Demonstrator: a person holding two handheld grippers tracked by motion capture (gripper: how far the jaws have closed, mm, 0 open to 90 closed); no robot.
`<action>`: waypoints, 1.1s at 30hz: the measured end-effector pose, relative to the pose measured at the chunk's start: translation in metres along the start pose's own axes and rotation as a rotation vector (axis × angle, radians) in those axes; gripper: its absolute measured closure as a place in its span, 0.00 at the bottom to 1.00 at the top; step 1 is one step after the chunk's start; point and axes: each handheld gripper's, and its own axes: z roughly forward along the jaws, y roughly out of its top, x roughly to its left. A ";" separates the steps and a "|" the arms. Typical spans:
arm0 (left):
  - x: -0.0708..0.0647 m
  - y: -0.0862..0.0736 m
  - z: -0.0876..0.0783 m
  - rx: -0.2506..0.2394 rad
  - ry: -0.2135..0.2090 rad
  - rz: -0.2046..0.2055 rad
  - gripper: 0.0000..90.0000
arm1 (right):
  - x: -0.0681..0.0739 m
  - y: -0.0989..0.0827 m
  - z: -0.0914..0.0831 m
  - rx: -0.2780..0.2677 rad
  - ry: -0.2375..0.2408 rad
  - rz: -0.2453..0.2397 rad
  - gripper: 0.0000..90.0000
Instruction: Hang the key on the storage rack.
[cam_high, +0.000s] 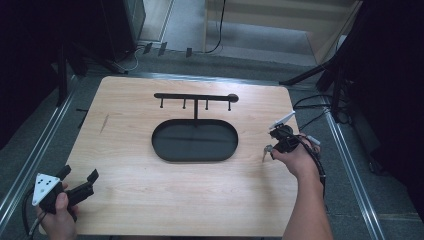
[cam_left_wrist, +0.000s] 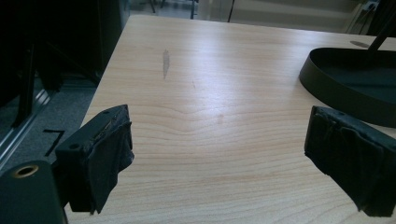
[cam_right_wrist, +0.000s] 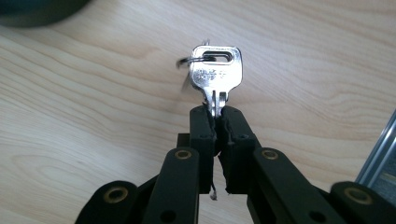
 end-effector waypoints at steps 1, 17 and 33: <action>0.000 0.000 0.000 0.000 -0.001 0.000 0.09 | 0.003 0.003 -0.003 -0.005 0.004 -0.004 0.94; 0.001 0.000 0.001 -0.003 -0.015 -0.013 0.09 | 0.057 0.056 -0.056 -0.076 -0.014 -0.098 0.94; 0.001 0.000 0.001 -0.007 -0.017 -0.014 0.09 | 0.089 0.085 -0.097 -0.150 0.002 -0.133 0.94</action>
